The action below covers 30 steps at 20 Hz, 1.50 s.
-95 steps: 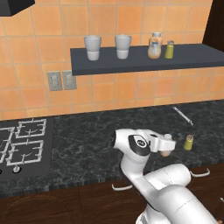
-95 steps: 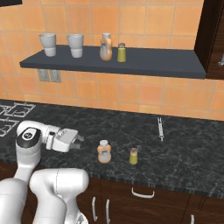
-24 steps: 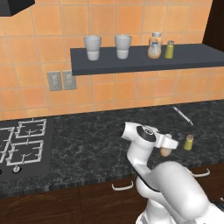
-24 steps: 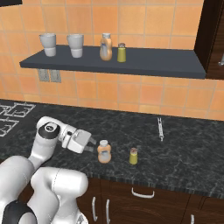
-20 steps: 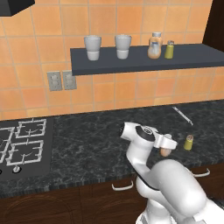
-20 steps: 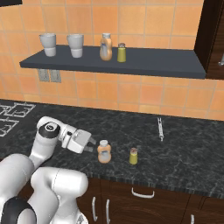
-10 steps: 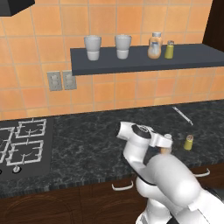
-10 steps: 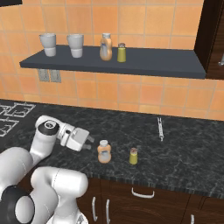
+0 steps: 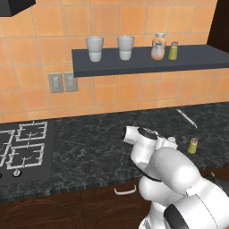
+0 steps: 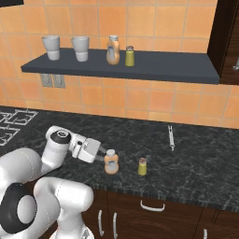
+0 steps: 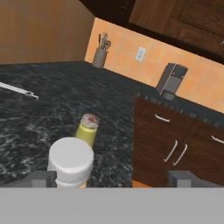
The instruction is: Put the shaker and condiment bottle from the counter next to their counterparts in the cabinet.
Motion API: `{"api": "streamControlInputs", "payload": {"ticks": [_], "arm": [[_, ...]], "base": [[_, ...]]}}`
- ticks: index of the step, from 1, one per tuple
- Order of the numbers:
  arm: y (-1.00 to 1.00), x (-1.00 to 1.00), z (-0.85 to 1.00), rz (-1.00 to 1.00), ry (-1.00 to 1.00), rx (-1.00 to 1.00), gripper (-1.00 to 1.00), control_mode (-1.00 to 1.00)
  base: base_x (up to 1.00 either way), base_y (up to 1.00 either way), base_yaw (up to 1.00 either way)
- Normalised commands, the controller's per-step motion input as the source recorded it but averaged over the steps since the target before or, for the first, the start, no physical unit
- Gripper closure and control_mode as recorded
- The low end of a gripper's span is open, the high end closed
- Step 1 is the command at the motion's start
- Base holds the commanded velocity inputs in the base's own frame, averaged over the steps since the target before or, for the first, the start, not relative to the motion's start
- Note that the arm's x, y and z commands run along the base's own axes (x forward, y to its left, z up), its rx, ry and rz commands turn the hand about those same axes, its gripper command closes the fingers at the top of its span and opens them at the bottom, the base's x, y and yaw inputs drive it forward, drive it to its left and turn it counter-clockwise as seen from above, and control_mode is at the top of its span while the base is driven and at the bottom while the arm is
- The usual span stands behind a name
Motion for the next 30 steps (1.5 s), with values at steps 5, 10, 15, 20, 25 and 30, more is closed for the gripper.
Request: {"api": "streamControlInputs", "payload": {"ticks": [5, 10, 15, 20, 25, 30], "arm": [[-0.07, 0.09, -0.11, 0.00, -0.02, 0.00, -1.00, -1.00], [0.00, 0.39, -0.02, 0.00, 0.00, 0.00, -1.00, -1.00], [-0.13, 0.41, -0.14, 0.00, 0.00, 0.00, -1.00, -1.00], [-0.04, 0.20, -0.52, 0.00, 0.03, 0.00, -1.00, -1.00], [0.00, 0.01, -0.35, 0.02, 0.00, 0.00, 1.00, -1.00], [-0.06, -0.01, 0.01, 0.00, 0.00, 0.02, 1.00, -1.00]], "base": [[0.00, 0.00, 0.00], [0.00, 0.00, 0.00], [0.00, 0.00, 0.00], [0.00, 0.00, 0.00], [0.00, 0.00, 0.00], [0.00, 0.00, 0.00]]}}
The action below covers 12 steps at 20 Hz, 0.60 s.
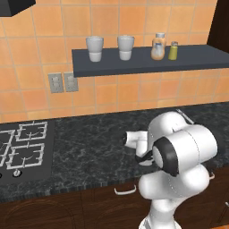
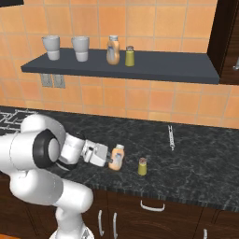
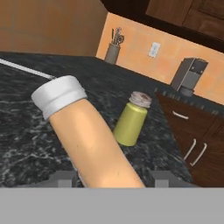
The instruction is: Put the shaker and condiment bottle from the counter next to their counterparts in the cabinet.
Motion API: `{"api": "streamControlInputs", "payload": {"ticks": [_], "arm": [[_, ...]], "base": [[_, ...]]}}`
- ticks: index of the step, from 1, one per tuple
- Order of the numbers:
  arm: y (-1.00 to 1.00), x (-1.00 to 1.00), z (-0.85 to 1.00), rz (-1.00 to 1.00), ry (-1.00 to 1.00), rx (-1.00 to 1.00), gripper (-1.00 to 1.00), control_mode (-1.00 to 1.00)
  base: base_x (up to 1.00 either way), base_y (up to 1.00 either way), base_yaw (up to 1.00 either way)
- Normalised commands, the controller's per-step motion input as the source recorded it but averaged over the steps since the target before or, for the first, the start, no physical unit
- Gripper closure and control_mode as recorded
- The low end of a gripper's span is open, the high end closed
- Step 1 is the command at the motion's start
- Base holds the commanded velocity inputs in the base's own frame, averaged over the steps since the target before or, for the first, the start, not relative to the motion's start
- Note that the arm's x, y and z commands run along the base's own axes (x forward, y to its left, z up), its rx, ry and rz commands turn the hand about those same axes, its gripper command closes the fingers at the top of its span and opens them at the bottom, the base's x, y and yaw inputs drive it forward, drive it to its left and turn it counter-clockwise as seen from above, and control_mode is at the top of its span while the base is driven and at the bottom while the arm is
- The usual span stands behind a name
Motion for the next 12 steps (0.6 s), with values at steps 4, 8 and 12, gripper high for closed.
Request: {"api": "streamControlInputs", "payload": {"ticks": [4, 8, 12], "arm": [[-0.20, -0.09, 0.00, 0.01, -0.02, 0.02, 1.00, -1.00], [-0.04, -0.54, 0.71, 0.10, -0.35, -0.07, 1.00, -1.00], [0.00, -0.73, 1.00, 0.11, -0.59, -0.22, 1.00, -1.00]], "base": [[0.00, 0.00, 0.00], [0.00, 0.00, 0.00], [0.00, 0.00, 0.00]]}}
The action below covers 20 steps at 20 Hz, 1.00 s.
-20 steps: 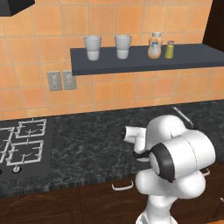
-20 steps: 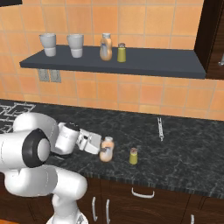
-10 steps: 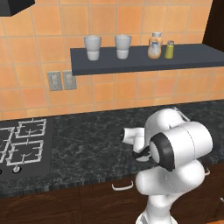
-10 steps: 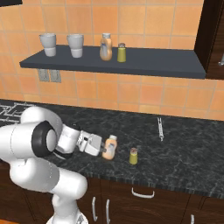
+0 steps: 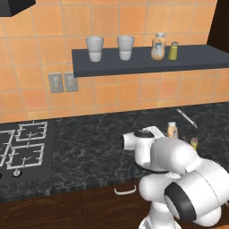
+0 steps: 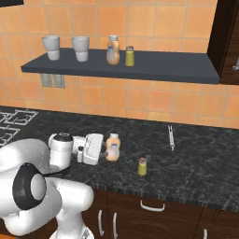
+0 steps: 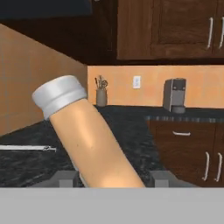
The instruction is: Put the shaker and condiment bottle from the counter next to their counterparts in the cabinet.
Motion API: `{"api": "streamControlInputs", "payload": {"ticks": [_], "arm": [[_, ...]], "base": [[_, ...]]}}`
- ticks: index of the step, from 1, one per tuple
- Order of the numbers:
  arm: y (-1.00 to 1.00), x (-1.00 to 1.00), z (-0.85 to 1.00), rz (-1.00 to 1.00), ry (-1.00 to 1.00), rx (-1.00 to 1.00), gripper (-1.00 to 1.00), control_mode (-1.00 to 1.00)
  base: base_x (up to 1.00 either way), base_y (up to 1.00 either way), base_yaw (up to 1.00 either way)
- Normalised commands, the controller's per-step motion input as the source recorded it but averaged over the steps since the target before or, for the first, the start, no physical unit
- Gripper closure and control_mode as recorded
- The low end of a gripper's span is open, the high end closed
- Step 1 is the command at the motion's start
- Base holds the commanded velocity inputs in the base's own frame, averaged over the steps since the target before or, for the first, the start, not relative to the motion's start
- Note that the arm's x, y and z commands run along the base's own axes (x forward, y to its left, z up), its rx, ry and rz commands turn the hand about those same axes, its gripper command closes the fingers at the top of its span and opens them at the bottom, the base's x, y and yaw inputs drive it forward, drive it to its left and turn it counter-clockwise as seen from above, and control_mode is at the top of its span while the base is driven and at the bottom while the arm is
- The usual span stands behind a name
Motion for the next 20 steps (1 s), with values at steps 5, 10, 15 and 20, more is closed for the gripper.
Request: {"api": "streamControlInputs", "payload": {"ticks": [5, 10, 15, 20], "arm": [[0.00, -0.80, 0.86, 0.05, -0.68, -0.18, 1.00, -1.00], [-0.03, -0.08, 0.09, 0.01, -0.10, 0.06, 1.00, -1.00], [-0.03, -0.50, 0.95, 0.20, -0.40, 0.13, 1.00, -1.00], [-0.08, -0.54, 0.98, 0.16, -0.28, 0.06, 1.00, -1.00]], "base": [[0.00, 0.00, 0.00], [0.00, 0.00, 0.00], [0.00, 0.00, 0.00], [0.00, 0.00, 0.00]]}}
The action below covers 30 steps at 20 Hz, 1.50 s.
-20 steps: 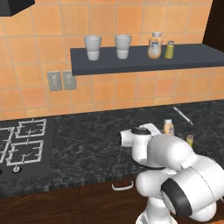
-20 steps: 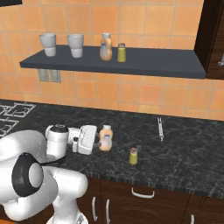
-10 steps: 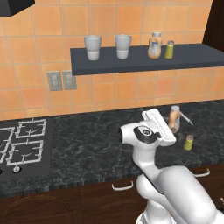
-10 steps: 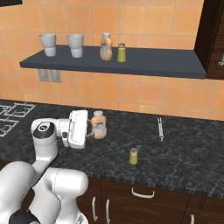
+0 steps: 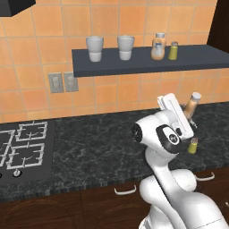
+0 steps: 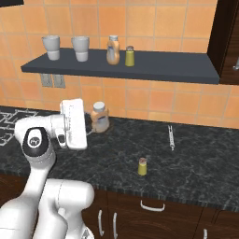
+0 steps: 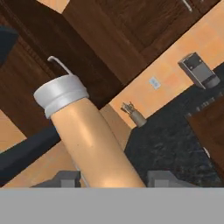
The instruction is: Put the shaker and condiment bottle from the counter next to their counterparts in the cabinet.
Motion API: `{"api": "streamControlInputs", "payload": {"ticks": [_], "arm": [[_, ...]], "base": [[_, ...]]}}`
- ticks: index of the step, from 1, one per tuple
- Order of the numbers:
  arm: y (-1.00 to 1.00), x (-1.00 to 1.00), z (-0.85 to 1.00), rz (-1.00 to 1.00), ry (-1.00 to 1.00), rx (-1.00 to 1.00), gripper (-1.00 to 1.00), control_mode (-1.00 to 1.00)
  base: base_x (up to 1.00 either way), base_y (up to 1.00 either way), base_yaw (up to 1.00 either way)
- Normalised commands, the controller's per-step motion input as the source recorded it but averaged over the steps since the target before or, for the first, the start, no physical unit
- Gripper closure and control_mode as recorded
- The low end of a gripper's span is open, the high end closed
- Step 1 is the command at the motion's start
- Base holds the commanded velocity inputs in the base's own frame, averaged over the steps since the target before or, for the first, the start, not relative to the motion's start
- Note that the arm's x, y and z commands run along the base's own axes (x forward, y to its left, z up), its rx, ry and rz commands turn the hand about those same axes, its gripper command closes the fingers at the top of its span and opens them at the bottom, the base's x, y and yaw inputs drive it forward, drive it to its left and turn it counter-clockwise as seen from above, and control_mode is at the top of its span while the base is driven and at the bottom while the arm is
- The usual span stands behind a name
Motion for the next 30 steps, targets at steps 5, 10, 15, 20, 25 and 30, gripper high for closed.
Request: {"api": "streamControlInputs", "payload": {"ticks": [5, 10, 15, 20, 25, 30], "arm": [[-0.06, -0.31, 1.00, 0.15, -0.20, 0.13, 1.00, -1.00], [-0.01, -0.02, 0.87, 0.14, -0.08, 0.16, 1.00, -1.00], [0.41, 0.08, 0.40, 0.01, 0.14, 0.03, 1.00, -1.00], [0.97, 0.18, 0.93, 0.06, 0.16, -0.02, 1.00, -1.00], [0.14, 0.02, 0.04, 0.01, -0.01, 0.04, 1.00, -1.00], [0.67, 0.42, 0.00, 0.10, -0.03, -0.03, 1.00, -1.00]], "base": [[0.00, 0.00, 0.00], [0.00, 0.00, 0.00], [0.00, 0.00, 0.00], [0.00, 0.00, 0.00], [0.00, 0.00, 0.00], [0.00, 0.00, 0.00]]}}
